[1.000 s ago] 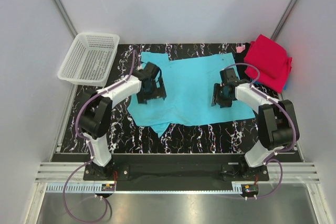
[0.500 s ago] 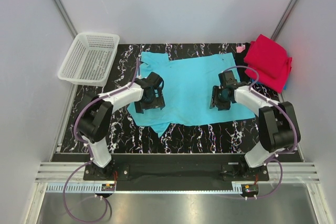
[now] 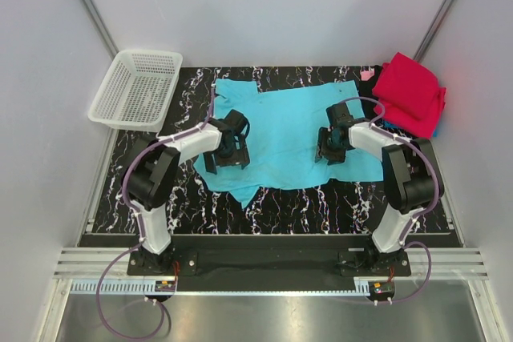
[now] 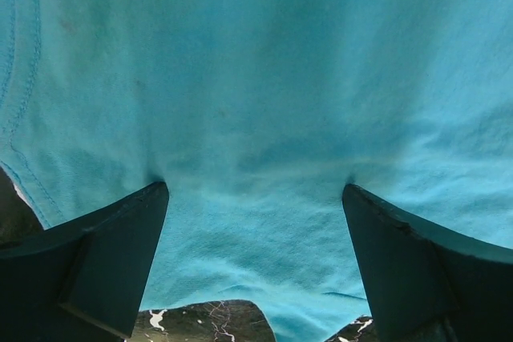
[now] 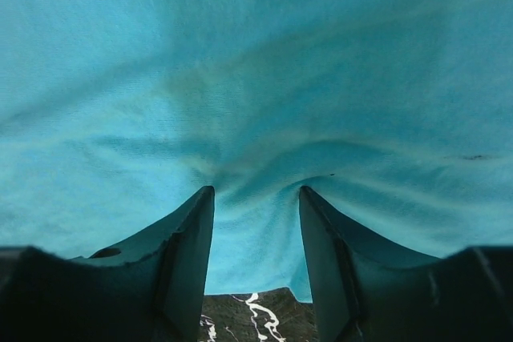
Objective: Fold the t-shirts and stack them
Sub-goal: Flatten the tshirt out
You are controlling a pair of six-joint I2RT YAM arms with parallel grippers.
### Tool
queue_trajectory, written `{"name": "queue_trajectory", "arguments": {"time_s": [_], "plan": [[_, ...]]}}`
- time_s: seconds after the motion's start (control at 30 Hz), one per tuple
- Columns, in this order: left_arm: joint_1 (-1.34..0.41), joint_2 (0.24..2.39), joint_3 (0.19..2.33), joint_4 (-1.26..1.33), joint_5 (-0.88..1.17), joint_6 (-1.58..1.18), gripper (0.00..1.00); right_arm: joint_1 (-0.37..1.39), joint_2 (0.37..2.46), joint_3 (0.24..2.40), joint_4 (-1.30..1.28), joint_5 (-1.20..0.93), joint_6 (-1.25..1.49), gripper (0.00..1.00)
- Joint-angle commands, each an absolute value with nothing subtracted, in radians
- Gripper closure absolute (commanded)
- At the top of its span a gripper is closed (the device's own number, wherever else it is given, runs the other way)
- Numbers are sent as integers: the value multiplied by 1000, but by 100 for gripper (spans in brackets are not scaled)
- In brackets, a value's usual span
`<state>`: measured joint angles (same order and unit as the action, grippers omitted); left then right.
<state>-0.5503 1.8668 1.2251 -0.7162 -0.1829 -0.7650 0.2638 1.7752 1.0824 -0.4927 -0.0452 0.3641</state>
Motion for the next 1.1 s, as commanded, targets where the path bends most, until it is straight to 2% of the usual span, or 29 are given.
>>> {"name": "queue_trajectory", "arguments": {"time_s": [0.0, 0.37, 0.47, 0.73, 0.93, 1.07], "plan": [[-502, 1934, 1275, -704, -164, -746, 1, 278, 1827, 1107, -505, -25, 370, 46], [-370, 2040, 1535, -818, -143, -695, 1, 279, 1873, 1215, -569, -6, 345, 46], [-385, 1978, 1493, -811, -121, -683, 1, 278, 1855, 1209, -571, -6, 344, 46], [-483, 1640, 1342, -788, -49, -663, 1, 284, 1839, 1224, -572, -6, 354, 47], [-535, 1539, 1263, -787, -37, -704, 2, 290, 1798, 1223, -572, -5, 368, 47], [-572, 1537, 1195, -766, -75, -739, 18, 291, 1764, 1209, -574, -6, 374, 47]]}}
